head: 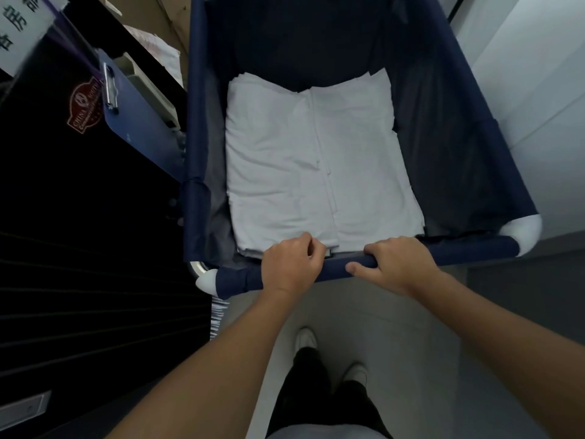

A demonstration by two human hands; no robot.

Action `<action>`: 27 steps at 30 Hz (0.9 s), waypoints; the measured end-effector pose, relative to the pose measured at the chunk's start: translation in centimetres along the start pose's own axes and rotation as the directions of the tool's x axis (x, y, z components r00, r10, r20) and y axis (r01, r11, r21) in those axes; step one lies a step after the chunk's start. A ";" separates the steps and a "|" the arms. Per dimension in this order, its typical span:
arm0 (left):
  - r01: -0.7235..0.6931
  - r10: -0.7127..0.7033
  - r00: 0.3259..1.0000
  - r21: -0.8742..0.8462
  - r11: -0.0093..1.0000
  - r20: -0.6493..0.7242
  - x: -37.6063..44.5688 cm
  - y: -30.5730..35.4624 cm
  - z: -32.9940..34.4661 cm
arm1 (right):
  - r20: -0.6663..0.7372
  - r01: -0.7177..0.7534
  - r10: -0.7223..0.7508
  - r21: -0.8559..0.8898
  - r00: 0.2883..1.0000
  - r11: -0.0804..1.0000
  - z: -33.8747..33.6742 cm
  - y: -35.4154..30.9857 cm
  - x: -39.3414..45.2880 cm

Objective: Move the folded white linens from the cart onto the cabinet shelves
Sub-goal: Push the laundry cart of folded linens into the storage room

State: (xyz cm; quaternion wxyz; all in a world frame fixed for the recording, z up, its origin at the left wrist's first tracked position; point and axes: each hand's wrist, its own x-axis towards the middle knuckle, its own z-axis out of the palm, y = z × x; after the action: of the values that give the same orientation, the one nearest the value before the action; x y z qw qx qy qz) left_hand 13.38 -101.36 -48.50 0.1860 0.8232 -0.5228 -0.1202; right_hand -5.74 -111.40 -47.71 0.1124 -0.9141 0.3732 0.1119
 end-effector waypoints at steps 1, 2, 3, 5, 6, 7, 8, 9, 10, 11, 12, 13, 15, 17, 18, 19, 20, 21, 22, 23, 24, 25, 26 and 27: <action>-0.008 0.008 1.000 0.000 1.000 -0.007 0.4 -0.1 -0.1 | -0.011 0.003 -0.003 0.003 1.000 1.000 0.0 0.1 0.3; -0.014 0.014 1.000 0.001 1.000 -0.008 0.8 -0.1 -0.1 | -0.021 0.003 -0.003 0.004 1.000 1.000 -0.2 0.2 0.7; -0.017 0.017 1.000 0.000 1.000 -0.003 1.2 -0.1 -0.1 | -0.023 0.004 -0.004 0.002 1.000 1.000 -0.3 0.3 1.0; -0.011 0.011 1.000 0.010 1.000 0.010 2.1 -0.3 -0.2 | -0.024 -0.005 0.004 -0.002 1.000 1.000 -0.8 0.2 1.9; -0.010 0.010 1.000 0.012 1.000 0.013 2.7 -0.3 -0.3 | -0.027 -0.013 0.013 -0.003 1.000 1.000 -0.9 0.3 2.3; -0.010 0.010 1.000 0.009 1.000 0.011 3.2 -0.4 -0.3 | -0.033 -0.021 0.021 -0.003 0.999 1.000 -1.0 0.3 2.8; -0.014 0.014 1.000 0.007 1.000 0.005 3.7 -0.4 -0.4 | -0.042 -0.027 0.027 -0.007 0.999 1.000 -1.1 0.4 3.3; -0.017 0.017 1.000 0.007 1.000 0.002 4.2 -0.5 -0.3 | -0.052 -0.032 0.031 -0.013 0.998 0.999 -1.2 0.5 3.7; -0.021 0.021 1.000 0.009 1.000 0.001 4.7 -0.6 -0.3 | -0.063 -0.035 0.034 -0.016 0.997 0.999 -1.3 0.5 4.1; -0.023 0.023 1.000 0.010 1.000 -0.001 5.2 -0.7 -0.3 | -0.070 -0.036 0.035 -0.012 0.997 0.999 -1.4 0.6 4.5; -0.022 0.022 1.000 0.013 1.000 -0.002 5.7 -0.8 -0.3 | -0.073 -0.038 0.037 -0.008 0.997 0.999 -1.5 0.7 4.9; -0.021 0.021 1.000 0.017 1.000 -0.001 6.2 -0.8 -0.3 | -0.073 -0.041 0.040 -0.008 0.997 0.999 -1.6 0.7 5.4; -0.012 0.011 1.000 0.026 1.000 0.006 7.3 -0.9 -0.4 | -0.077 -0.049 0.048 -0.011 0.996 0.999 -1.9 0.9 6.4; 0.011 -0.011 1.000 0.039 0.999 0.010 8.5 -1.0 -0.5 | -0.090 -0.059 0.057 -0.011 0.994 0.998 -2.1 1.2 7.3; 0.017 -0.017 1.000 0.044 0.999 0.007 8.9 -1.0 -0.5 | -0.099 -0.061 0.059 -0.013 0.993 0.998 -2.1 1.4 7.7; 0.019 -0.019 1.000 0.048 0.999 0.003 9.4 -1.1 -0.6 | -0.109 -0.063 0.061 -0.014 0.992 0.998 -2.2 1.5 8.1; 0.021 -0.022 1.000 0.053 0.998 0.001 9.8 -1.0 -0.6 | -0.120 -0.064 0.062 -0.013 0.991 0.998 -2.1 1.6 8.4; 0.022 -0.022 1.000 0.058 0.998 -0.003 10.3 -1.1 -0.6 | -0.136 -0.064 0.062 -0.011 0.989 0.998 -2.1 1.7 8.8; 0.019 -0.019 1.000 0.063 0.998 -0.007 10.7 -1.1 -0.6 | -0.152 -0.065 0.064 -0.001 0.986 0.998 -2.1 1.7 9.1; 0.016 -0.015 1.000 0.069 0.997 -0.010 11.1 -1.2 -0.6 | -0.165 -0.068 0.068 0.007 0.984 0.998 -2.1 1.8 9.5; 0.011 -0.010 1.000 0.073 0.997 -0.015 11.6 -1.3 -0.6 | -0.176 -0.071 0.071 0.008 0.982 0.997 -2.2 1.8 9.9; 0.005 -0.004 1.000 0.076 0.997 -0.020 12.1 -1.4 -0.6 | -0.183 -0.075 0.074 0.004 0.980 0.997 -2.2 1.9 10.3; -0.001 0.003 1.000 0.078 0.997 -0.019 12.5 -1.4 -0.7 | -0.192 -0.078 0.077 0.001 0.978 0.997 -2.4 1.9 10.6; -0.002 0.003 1.000 0.080 0.997 -0.012 13.1 -1.5 -0.6 | -0.199 -0.081 0.080 0.003 0.977 0.997 -2.5 2.0 11.2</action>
State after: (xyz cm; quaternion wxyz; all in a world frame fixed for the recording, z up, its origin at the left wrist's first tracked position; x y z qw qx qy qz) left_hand 20.45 -112.56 -48.65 0.1561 0.8300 -0.5272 -0.0937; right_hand 0.92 -120.88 -48.76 0.0676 -0.9050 0.4193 0.0254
